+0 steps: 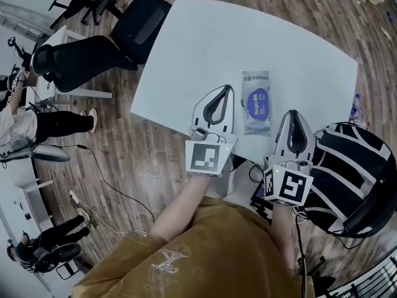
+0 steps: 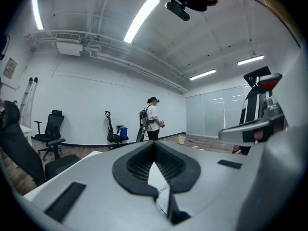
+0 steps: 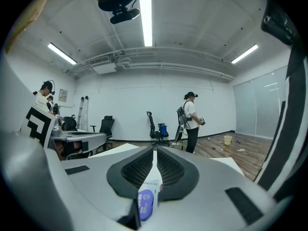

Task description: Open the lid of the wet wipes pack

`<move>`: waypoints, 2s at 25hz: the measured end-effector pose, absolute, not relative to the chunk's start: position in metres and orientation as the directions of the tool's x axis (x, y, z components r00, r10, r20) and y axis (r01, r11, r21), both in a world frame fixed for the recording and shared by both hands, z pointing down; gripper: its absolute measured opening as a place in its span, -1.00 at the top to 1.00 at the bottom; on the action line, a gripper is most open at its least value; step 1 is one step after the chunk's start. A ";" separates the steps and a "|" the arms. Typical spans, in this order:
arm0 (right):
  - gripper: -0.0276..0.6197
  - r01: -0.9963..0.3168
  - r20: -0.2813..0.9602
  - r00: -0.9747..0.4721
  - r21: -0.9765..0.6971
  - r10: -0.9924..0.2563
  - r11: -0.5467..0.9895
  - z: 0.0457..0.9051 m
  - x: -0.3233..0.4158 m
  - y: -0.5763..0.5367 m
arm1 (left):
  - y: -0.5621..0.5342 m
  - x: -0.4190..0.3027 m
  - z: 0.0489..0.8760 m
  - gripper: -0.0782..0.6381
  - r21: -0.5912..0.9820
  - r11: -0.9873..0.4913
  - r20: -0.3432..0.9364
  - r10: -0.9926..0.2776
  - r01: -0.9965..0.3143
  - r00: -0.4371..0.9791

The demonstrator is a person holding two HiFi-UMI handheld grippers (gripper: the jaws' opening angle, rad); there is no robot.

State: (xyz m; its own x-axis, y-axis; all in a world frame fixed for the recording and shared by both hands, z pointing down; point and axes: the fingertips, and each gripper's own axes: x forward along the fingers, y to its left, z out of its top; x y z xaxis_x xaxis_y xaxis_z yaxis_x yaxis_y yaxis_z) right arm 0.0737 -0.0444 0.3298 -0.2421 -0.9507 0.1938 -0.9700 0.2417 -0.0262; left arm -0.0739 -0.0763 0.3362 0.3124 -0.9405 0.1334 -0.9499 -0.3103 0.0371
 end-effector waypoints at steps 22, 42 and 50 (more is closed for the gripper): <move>0.79 -0.945 0.696 -0.310 -0.149 -0.647 0.292 0.538 0.046 -0.070 | -0.086 -0.039 0.444 0.78 0.015 -0.419 0.348 -0.849 -0.908 0.397; 0.77 -0.949 0.784 -0.300 -0.188 -0.544 0.253 0.559 0.044 -0.072 | -0.070 -0.012 0.549 0.78 0.108 -0.524 0.676 -0.584 -0.845 0.449; 0.77 -0.941 0.795 -0.334 -0.250 -0.506 0.229 0.561 0.046 -0.072 | -0.062 -0.013 0.561 0.78 0.092 -0.536 0.713 -0.553 -0.839 0.431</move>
